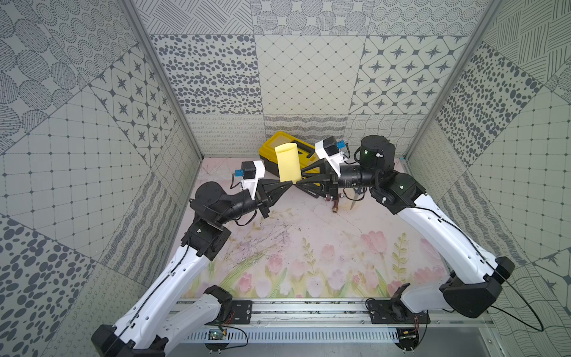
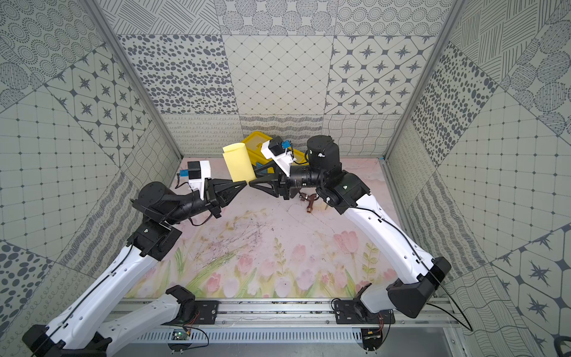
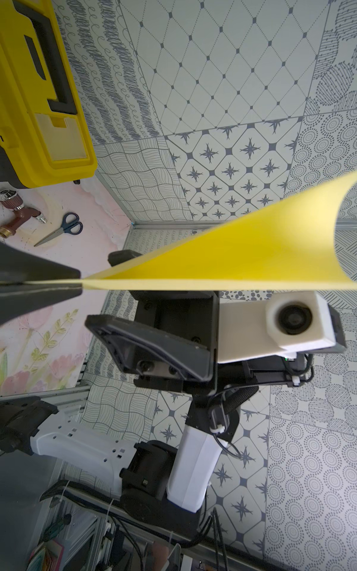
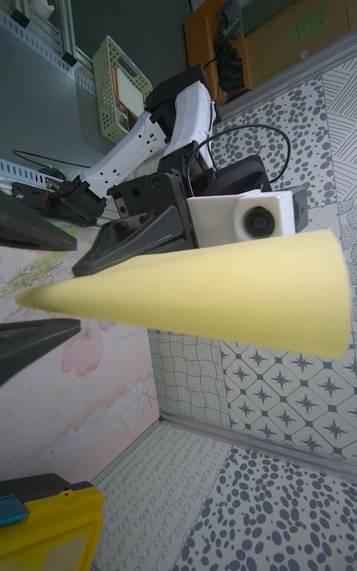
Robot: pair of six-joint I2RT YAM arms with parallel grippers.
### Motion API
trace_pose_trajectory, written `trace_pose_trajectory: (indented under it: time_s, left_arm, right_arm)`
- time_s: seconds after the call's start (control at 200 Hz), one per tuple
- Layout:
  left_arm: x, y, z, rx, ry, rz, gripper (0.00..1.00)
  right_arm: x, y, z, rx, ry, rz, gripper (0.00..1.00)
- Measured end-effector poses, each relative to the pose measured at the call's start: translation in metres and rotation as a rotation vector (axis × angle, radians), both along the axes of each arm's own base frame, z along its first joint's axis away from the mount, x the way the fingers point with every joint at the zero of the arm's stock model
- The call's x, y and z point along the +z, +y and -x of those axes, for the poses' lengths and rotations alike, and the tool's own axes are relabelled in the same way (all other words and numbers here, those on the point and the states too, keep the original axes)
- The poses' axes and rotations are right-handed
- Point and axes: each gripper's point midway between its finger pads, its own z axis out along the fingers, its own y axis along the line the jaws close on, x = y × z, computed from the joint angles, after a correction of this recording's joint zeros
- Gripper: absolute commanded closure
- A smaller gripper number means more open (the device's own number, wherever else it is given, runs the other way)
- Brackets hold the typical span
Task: Fold the square paper along the opposite sides
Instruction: Smooth out the paper.
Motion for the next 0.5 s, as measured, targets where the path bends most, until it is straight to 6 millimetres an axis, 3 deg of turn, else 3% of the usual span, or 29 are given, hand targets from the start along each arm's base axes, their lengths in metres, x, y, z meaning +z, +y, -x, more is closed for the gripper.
trace_pose_trajectory:
  time_s: [0.5]
  left_arm:
    - [0.0006,0.0002,0.0007,-0.001,-0.001,0.001,1.0]
  right_arm:
    - [-0.0021,0.0006,-0.0007,0.001,-0.003,0.006,0.69]
